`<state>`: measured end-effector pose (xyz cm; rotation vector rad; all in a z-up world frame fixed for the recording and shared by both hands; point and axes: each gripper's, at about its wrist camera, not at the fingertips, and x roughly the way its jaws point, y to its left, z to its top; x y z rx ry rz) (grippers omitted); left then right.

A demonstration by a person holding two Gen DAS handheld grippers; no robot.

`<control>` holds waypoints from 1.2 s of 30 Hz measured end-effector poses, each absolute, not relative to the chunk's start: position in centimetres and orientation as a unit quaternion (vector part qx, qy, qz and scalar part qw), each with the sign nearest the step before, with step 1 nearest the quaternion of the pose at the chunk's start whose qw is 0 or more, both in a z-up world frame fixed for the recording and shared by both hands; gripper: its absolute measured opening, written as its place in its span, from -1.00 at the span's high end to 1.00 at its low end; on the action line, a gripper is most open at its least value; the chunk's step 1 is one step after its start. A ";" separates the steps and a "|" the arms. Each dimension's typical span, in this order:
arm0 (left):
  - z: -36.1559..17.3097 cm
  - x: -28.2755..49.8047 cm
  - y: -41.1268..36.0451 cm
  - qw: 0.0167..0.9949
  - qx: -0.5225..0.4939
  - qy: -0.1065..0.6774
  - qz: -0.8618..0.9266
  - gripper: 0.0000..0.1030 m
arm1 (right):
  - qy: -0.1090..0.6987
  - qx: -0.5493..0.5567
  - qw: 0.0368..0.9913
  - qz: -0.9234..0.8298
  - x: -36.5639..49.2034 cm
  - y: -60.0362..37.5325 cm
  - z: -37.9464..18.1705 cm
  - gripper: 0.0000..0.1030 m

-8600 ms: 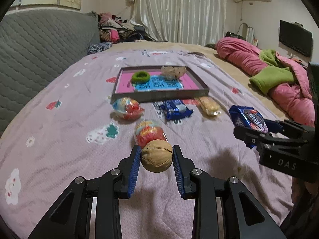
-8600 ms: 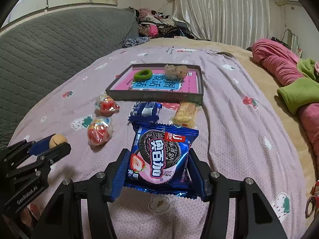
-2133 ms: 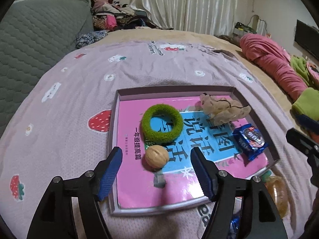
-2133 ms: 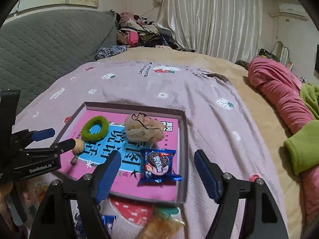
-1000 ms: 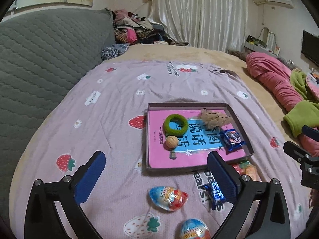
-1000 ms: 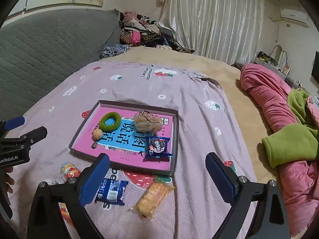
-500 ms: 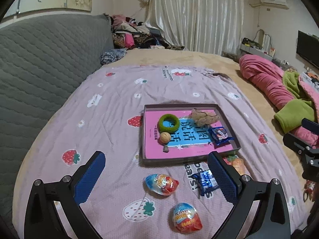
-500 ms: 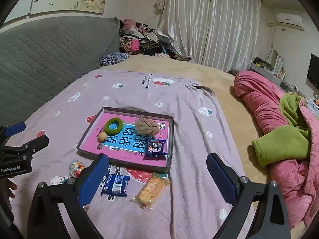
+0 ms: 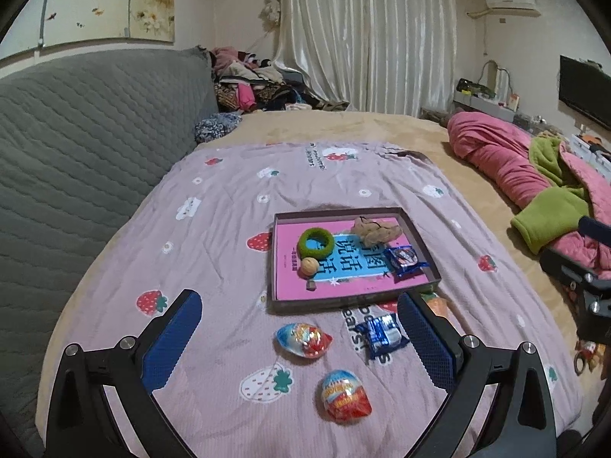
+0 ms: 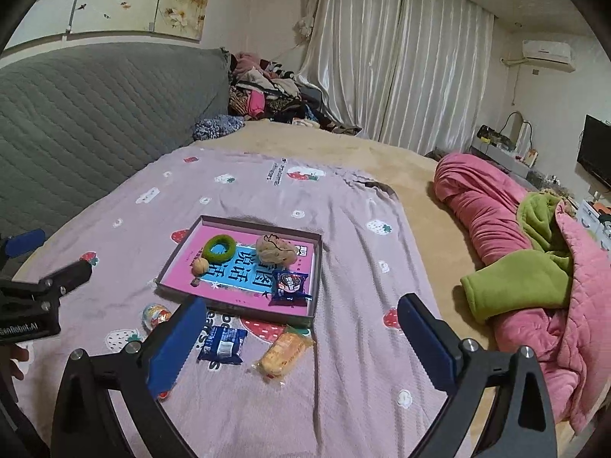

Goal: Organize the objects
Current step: 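Withdraw both tools from the tray and move toward the red egg and cake bar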

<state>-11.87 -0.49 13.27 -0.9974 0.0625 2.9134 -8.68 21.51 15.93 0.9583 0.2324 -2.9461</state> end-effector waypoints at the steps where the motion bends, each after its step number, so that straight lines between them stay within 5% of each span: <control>1: 13.3 -11.4 -0.4 0.030 -0.324 0.021 0.945 -0.98 | 0.075 0.307 0.017 -0.949 -8.3 21.6 16.1 -0.97; 36: 10.7 -4.6 0.0 0.026 -0.335 0.038 0.941 -0.98 | 0.081 0.303 0.014 -0.949 -1.9 21.8 14.6 -0.99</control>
